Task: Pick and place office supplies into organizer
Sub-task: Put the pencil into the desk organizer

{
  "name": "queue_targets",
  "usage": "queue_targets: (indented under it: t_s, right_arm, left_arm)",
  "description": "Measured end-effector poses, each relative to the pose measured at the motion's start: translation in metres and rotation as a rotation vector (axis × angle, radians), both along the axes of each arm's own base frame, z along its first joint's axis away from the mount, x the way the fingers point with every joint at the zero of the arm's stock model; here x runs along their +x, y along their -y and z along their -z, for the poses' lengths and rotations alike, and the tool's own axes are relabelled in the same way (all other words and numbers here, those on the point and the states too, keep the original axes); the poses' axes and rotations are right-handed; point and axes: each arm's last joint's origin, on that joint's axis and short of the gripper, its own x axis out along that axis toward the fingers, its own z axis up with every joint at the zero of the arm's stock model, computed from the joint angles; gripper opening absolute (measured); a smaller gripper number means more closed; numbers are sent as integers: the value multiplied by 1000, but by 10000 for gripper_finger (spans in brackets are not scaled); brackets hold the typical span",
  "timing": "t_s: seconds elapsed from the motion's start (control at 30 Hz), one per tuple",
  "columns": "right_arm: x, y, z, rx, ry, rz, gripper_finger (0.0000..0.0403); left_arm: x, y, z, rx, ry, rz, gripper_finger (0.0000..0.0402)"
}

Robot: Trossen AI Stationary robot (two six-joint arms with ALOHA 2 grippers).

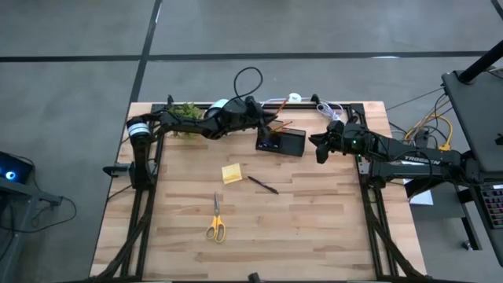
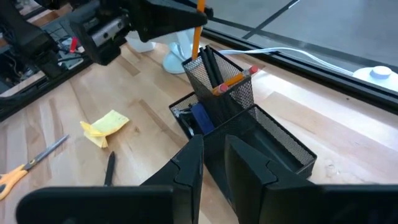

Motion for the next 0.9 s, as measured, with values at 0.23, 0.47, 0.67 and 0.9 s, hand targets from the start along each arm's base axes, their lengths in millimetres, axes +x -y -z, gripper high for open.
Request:
queue_targets:
  t_s: [0.23,0.47,0.67,0.9]
  right_arm:
    - [0,0,0,0,0,1,57]
    - [0,0,0,0,0,1,57]
    - [0,0,0,0,1,1,57]
    - [0,0,0,0,1,1,57]
  left_arm:
    - [-1,-2,2,27,-37,-2,7]
    - [-3,-5,14,-2,-109,-10,7]
    - [-5,-4,21,-50,-172,-13,7]
    - [-7,-3,27,-70,-229,-14,7]
